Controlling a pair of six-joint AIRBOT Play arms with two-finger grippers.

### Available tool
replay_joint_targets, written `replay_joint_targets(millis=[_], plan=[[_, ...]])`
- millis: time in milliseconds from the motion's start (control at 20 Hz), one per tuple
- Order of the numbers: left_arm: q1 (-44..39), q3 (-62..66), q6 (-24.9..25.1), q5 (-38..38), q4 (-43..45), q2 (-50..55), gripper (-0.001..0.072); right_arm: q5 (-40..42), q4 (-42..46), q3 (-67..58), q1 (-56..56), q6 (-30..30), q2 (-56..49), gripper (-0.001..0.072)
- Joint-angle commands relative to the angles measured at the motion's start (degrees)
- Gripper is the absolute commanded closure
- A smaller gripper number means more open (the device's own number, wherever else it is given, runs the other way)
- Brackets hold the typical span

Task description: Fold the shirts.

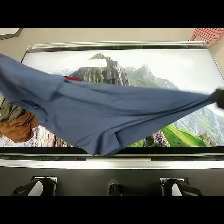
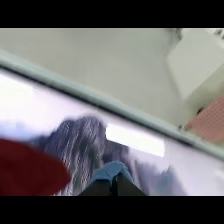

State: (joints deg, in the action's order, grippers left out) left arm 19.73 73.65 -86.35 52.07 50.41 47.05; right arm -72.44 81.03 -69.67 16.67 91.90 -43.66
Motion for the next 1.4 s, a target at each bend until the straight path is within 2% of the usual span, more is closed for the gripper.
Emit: replay_joint_targets(millis=[0,100,200,300,350,450,500,600,650,700,800,900,1050,1150,1250,1350], plan=[[-3.5,-9.0,1.1,-2.1,0.3,9.9,0.0678,7.3,-1.8,16.5,0.0,-0.6,-4.9,0.0674],[-7.8,-10.4,1.1,-6.3,0.3,18.3,0.0678,16.4,-1.8,20.9,0.0,-0.5,-9.6,0.0673],[-12.3,-10.4,1.1,-11.4,-0.1,26.1,0.0678,20.5,-2.4,21.1,0.0,1.0,-14.5,0.0673],[-15.6,-10.3,1.0,-13.1,-0.5,32.0,0.0676,21.4,-3.3,21.0,0.0,2.3,-17.4,0.0673],[-16.6,-10.3,1.0,-12.4,-1.8,33.9,0.0580,21.2,-3.8,21.0,0.0,2.2,-18.0,0.0673],[-16.7,-9.8,1.1,-7.0,-1.8,35.2,0.0081,19.9,-3.9,21.0,0.0,2.2,-18.1,0.0673],[-15.4,-8.9,1.2,-2.3,0.5,35.1,0.0060,19.0,-3.8,21.0,0.0,1.7,-18.1,0.0673],[-11.0,-5.7,1.0,9.2,8.1,34.9,0.0074,16.1,-3.6,21.0,0.0,1.7,-18.1,0.0672],[-9.0,-5.4,-0.9,14.9,9.3,34.9,0.0132,14.0,-3.7,21.1,0.0,1.7,-18.1,0.0672],[-7.9,-6.3,-1.2,19.5,9.0,34.9,0.0142,12.5,-3.7,21.1,0.0,1.7,-18.1,0.0672],[-9.6,-11.2,0.7,22.9,8.7,34.2,0.0142,10.3,-3.7,21.1,0.0,1.7,-18.1,0.0672],[-13.8,-18.3,1.1,19.9,8.1,32.7,0.0142,9.1,-3.7,21.1,0.0,1.7,-18.1,0.0672],[-20.5,-26.8,1.1,10.8,0.6,32.3,0.0142,8.9,-3.7,21.1,0.0,1.7,-18.1,0.0672],[-24.6,-29.8,2.2,5.3,-4.3,32.6,0.0187,8.9,-3.7,21.1,0.0,1.7,-18.1,0.0672],[-27.7,-30.9,2.2,2.4,-6.7,32.7,0.0187,8.9,-3.7,21.1,0.0,1.7,-18.1,0.0672],[-29.0,-30.8,2.1,0.9,-6.8,33.3,0.0272,9.7,-3.7,21.0,0.0,1.7,-18.1,0.0672]])
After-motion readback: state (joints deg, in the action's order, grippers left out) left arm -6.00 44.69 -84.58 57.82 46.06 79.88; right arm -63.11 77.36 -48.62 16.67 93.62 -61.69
